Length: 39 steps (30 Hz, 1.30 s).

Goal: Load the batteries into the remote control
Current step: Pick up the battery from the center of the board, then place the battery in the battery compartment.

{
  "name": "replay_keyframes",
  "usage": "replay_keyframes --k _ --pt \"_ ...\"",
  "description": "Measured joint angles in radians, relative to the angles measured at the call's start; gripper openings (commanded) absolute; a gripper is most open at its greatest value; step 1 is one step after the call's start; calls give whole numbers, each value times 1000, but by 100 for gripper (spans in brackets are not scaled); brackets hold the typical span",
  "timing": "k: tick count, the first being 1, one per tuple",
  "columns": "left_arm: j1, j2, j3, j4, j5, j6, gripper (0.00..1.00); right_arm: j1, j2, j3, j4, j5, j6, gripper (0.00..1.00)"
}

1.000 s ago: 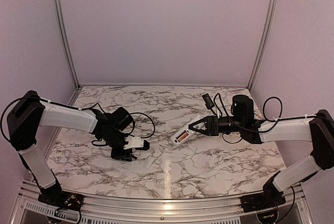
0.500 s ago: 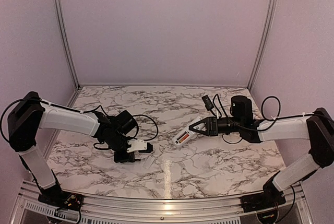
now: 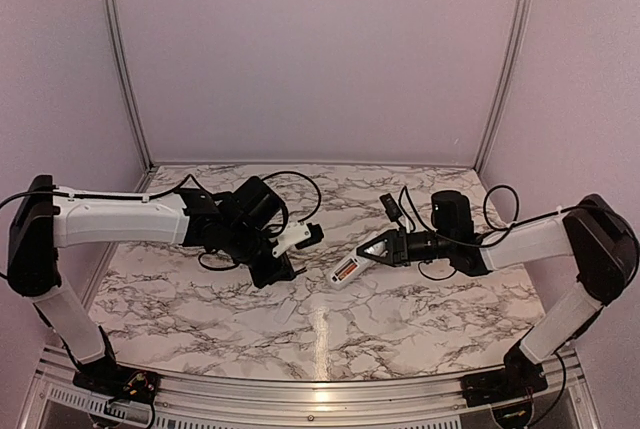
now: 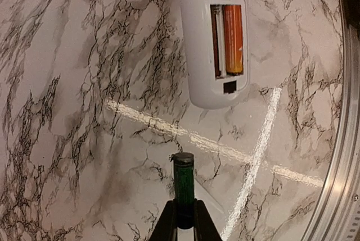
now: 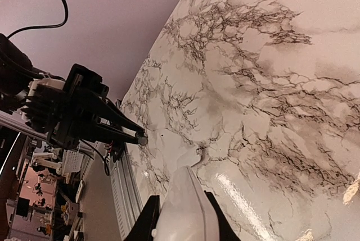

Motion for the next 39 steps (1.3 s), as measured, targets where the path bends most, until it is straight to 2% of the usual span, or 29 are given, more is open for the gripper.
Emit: replay_keyframes --k 5,14,23,39 --pt "-37 -2 127 0 14 -162 0 30 40 27 14 24 56 0" --pt "-63 43 184 -20 78 -294 0 69 87 28 73 59 154 0" --pt "-76 112 195 -60 79 -337 0 74 104 28 154 61 226 0" --pt "-84 164 271 -113 9 -364 0 85 108 28 180 78 234 0"
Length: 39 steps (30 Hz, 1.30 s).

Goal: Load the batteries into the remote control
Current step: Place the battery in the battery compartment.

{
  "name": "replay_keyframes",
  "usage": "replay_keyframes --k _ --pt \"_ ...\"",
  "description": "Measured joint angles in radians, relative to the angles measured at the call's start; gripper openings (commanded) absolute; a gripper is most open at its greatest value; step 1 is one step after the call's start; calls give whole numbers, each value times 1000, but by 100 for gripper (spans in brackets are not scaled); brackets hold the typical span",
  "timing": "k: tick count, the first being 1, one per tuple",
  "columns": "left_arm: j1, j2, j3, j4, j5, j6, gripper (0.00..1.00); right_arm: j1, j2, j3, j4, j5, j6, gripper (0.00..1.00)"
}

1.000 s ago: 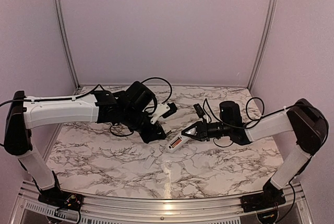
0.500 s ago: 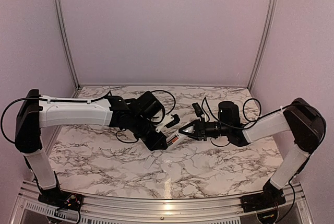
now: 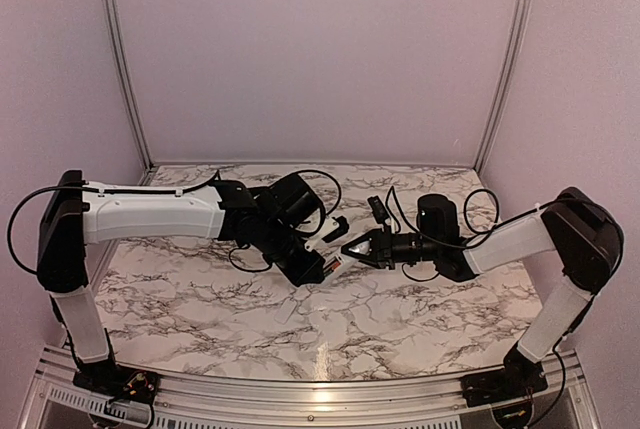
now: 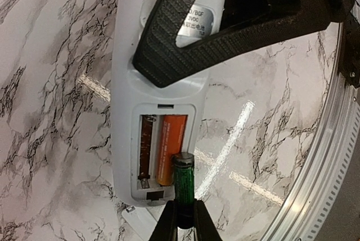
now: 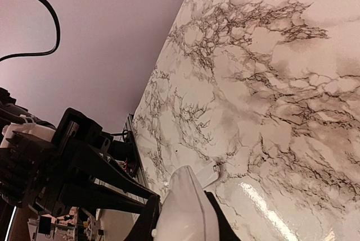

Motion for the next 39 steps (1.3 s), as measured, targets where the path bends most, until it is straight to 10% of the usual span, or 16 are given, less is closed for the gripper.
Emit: replay_keyframes --k 24,39 --pt "11 39 67 -47 -84 -21 2 10 28 -6 70 9 53 0" --pt "-8 74 130 -87 -150 -11 31 10 40 -6 97 25 97 0"
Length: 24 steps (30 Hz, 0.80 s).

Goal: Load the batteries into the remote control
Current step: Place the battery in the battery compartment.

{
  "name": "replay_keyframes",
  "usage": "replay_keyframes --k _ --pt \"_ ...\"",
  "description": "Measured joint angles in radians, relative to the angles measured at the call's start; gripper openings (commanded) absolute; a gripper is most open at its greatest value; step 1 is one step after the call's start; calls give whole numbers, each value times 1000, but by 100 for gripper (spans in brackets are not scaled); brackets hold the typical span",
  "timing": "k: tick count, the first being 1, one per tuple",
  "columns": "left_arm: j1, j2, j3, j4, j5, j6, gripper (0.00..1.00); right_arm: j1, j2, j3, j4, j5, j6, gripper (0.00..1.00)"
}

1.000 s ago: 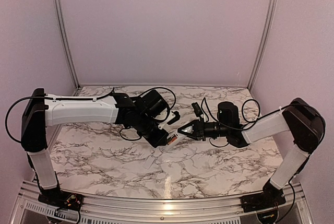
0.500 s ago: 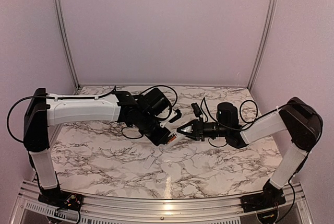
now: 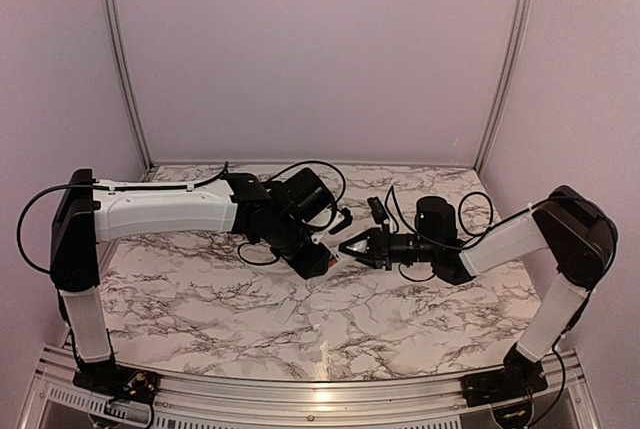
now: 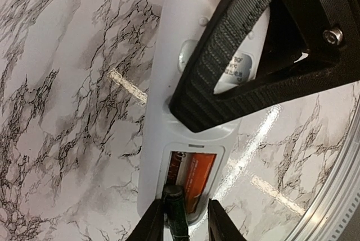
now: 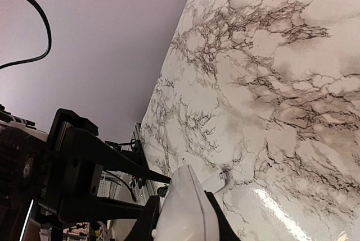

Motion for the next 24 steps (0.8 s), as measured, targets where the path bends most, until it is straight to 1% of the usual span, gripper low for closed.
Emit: replay_keyframes --k 5,12,15,17,18,24 --pt "6 0 0 -1 -43 6 37 -6 1 -9 8 -27 11 0" --pt "6 -12 0 2 -55 6 38 -12 3 -13 38 -49 31 0" --pt "6 -19 0 7 -58 7 35 -12 5 -13 53 -54 35 0" --pt "6 -21 0 9 -57 8 28 -13 6 -16 64 -54 39 0" --pt "6 -21 0 11 -54 9 27 -14 6 -19 69 -54 43 0" --pt "4 -21 0 23 -29 18 21 -33 38 -52 183 -74 125 0"
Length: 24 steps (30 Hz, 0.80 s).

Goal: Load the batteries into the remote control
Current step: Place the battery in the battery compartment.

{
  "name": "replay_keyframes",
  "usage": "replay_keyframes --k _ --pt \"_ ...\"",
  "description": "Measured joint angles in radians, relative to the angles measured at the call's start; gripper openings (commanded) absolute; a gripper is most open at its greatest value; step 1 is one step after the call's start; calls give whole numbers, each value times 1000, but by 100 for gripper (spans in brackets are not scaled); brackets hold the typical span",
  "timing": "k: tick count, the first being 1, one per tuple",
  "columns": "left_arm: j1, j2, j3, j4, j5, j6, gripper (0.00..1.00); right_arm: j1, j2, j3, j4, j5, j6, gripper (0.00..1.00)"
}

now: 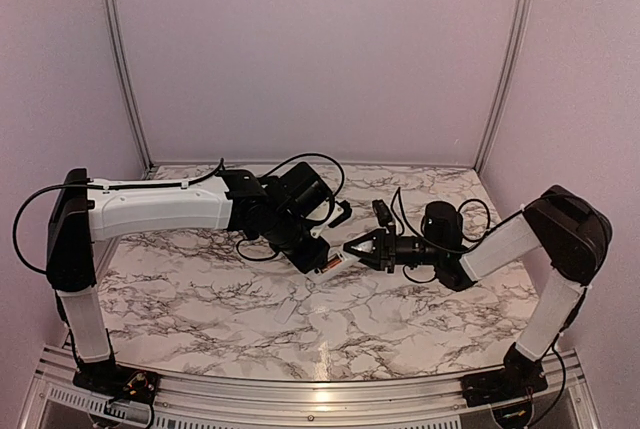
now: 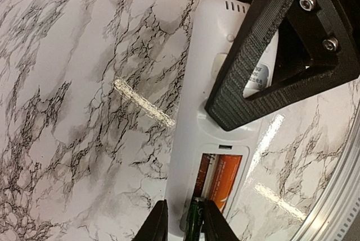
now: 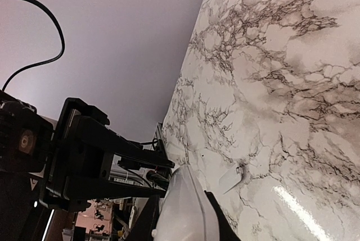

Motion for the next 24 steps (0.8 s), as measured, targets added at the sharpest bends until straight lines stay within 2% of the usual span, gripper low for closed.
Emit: replay_keyframes --k 7,10,14,19,24 --pt "-2 0 0 8 32 5 8 -16 81 -48 215 -17 166 0" --pt "-3 0 1 11 42 5 3 -16 105 -56 264 -18 219 0" --pt "2 0 7 18 29 5 0 -16 109 -67 298 -53 266 0" --pt "14 3 7 18 9 7 1 -16 110 -67 336 -84 314 0" --pt "15 3 7 24 -4 3 18 -16 112 -67 342 -90 339 0"
